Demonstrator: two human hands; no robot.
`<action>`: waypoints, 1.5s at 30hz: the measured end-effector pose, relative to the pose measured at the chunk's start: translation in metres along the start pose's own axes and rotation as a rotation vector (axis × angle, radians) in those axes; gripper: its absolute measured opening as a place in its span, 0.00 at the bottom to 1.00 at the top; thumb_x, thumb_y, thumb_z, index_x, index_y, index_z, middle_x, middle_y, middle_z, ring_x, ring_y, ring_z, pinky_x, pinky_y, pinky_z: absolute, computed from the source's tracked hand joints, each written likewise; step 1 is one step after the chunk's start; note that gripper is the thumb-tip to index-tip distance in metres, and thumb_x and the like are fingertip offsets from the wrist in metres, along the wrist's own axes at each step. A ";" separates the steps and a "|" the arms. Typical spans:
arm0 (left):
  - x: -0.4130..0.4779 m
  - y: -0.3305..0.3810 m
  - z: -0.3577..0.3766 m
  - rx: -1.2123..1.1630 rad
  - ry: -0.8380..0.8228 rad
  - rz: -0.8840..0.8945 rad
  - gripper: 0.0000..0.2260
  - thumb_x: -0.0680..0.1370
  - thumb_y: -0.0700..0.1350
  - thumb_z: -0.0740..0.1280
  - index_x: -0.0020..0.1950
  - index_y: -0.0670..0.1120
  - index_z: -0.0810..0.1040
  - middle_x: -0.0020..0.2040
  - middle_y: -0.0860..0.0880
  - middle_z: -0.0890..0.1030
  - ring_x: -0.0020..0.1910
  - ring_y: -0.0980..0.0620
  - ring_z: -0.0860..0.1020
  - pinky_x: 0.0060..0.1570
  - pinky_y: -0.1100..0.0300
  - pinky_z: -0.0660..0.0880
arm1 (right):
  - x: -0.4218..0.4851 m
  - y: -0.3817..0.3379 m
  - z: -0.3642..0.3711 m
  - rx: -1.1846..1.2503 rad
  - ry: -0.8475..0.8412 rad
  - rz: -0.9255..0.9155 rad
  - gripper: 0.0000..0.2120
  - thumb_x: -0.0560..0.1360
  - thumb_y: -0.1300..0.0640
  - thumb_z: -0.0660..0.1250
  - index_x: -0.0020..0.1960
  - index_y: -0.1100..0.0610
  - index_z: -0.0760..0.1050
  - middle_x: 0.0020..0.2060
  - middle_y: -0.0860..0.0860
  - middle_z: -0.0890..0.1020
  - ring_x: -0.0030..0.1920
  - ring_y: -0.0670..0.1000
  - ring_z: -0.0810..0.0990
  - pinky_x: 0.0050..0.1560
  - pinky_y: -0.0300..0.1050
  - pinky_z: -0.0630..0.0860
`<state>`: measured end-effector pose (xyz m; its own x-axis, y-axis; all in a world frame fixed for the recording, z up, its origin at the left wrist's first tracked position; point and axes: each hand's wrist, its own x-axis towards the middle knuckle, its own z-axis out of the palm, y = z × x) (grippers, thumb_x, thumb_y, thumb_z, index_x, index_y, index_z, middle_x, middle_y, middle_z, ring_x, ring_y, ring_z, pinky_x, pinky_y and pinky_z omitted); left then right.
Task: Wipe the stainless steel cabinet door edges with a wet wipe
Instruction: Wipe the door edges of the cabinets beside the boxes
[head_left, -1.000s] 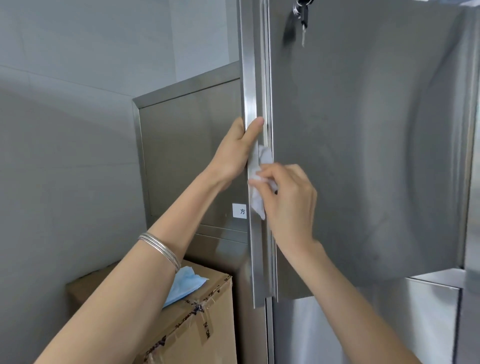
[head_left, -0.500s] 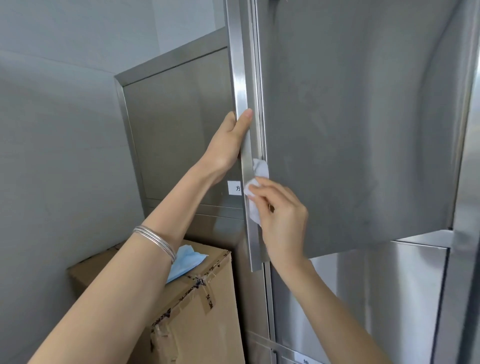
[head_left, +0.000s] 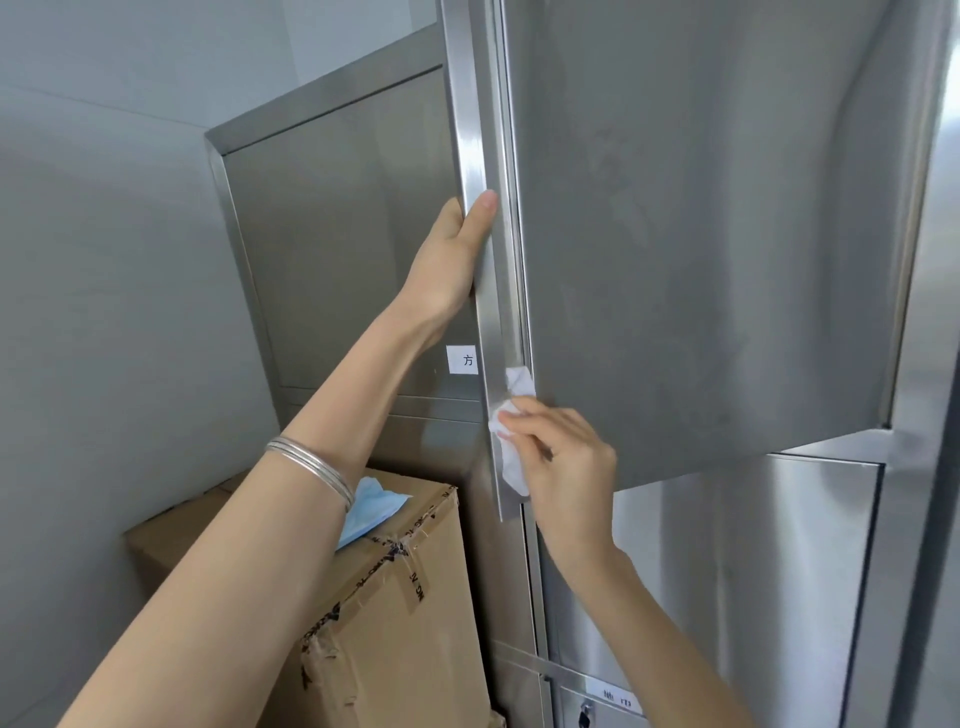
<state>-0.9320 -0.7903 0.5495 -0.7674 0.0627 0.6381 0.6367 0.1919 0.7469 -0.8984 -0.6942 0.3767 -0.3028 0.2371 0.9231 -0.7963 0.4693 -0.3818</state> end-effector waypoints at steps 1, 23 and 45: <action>0.002 -0.002 0.000 -0.002 0.001 0.006 0.23 0.70 0.64 0.60 0.55 0.48 0.67 0.55 0.49 0.74 0.57 0.47 0.75 0.68 0.41 0.67 | 0.008 -0.002 0.005 0.011 0.045 -0.004 0.06 0.67 0.69 0.70 0.38 0.60 0.82 0.42 0.47 0.84 0.38 0.48 0.76 0.39 0.31 0.70; 0.064 -0.113 0.021 0.262 0.321 0.240 0.15 0.84 0.43 0.54 0.68 0.40 0.68 0.61 0.48 0.75 0.59 0.53 0.73 0.57 0.61 0.67 | 0.004 0.100 -0.036 -0.249 -0.101 0.093 0.10 0.64 0.69 0.76 0.41 0.56 0.83 0.42 0.45 0.83 0.50 0.45 0.74 0.52 0.27 0.68; 0.176 -0.236 0.056 0.804 0.437 0.529 0.22 0.83 0.43 0.51 0.78 0.42 0.58 0.78 0.47 0.59 0.78 0.44 0.53 0.76 0.48 0.50 | 0.117 0.223 0.044 -0.286 -0.133 -0.238 0.08 0.67 0.72 0.72 0.42 0.61 0.81 0.48 0.51 0.81 0.48 0.50 0.80 0.50 0.45 0.76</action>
<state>-1.2212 -0.7693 0.4750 -0.2112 0.0003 0.9774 0.5222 0.8454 0.1126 -1.1346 -0.5989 0.4016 -0.2078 -0.0102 0.9781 -0.6799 0.7204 -0.1369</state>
